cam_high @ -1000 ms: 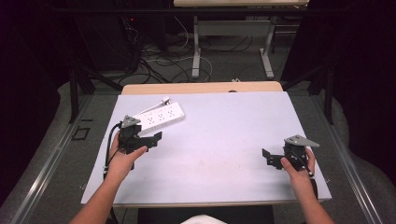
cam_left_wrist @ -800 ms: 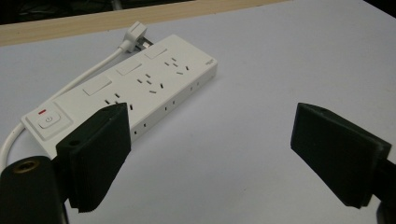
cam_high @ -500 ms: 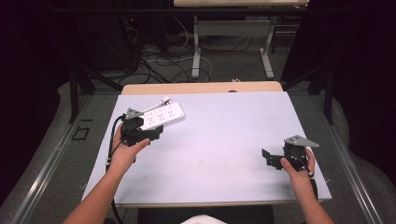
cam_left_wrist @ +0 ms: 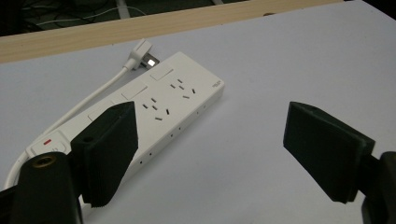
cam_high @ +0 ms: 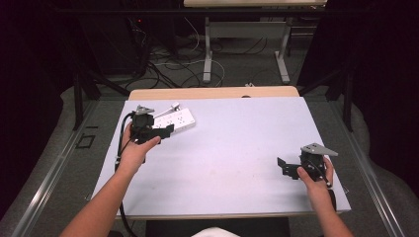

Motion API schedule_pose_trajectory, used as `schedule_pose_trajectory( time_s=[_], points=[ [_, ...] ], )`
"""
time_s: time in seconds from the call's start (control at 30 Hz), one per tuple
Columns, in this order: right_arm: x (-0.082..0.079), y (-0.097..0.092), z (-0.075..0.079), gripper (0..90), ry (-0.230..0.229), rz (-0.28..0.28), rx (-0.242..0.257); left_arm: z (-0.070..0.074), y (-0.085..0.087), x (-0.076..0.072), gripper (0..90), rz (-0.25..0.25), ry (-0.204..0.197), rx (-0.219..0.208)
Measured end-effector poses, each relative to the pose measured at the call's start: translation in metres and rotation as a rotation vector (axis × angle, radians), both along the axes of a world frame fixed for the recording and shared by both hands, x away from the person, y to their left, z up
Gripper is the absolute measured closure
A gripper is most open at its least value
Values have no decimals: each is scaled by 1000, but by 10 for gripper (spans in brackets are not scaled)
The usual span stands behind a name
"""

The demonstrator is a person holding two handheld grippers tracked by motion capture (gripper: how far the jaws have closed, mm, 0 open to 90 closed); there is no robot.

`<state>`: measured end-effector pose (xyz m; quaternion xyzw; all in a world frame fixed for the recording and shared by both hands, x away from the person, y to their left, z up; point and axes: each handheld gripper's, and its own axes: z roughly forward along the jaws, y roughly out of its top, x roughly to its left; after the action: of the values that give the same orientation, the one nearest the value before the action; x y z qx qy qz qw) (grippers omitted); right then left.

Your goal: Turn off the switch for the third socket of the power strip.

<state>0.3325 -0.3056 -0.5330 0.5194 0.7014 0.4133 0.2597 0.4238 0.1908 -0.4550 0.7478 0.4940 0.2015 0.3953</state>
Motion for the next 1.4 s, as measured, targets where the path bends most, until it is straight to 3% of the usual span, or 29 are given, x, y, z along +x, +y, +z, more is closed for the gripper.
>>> schedule_pose_trajectory(
  time_s=[0.13,0.33,0.67,1.07,1.4],
  points=[
    [0,1,0,0,4,-4,8,1,0,8,179,10,5,-1],
    [0,0,-1,0,5,3,-1,1,-2,17,180,32,33,-42],
    [1,1,-1,0,8,0,3,1,-6,34,181,52,68,-42],
    [1,1,-1,0,14,-4,1,5,-12,49,225,76,79,-34],
    [1,0,-2,0,9,5,1,8,-15,65,278,111,105,-64]
  ],
)
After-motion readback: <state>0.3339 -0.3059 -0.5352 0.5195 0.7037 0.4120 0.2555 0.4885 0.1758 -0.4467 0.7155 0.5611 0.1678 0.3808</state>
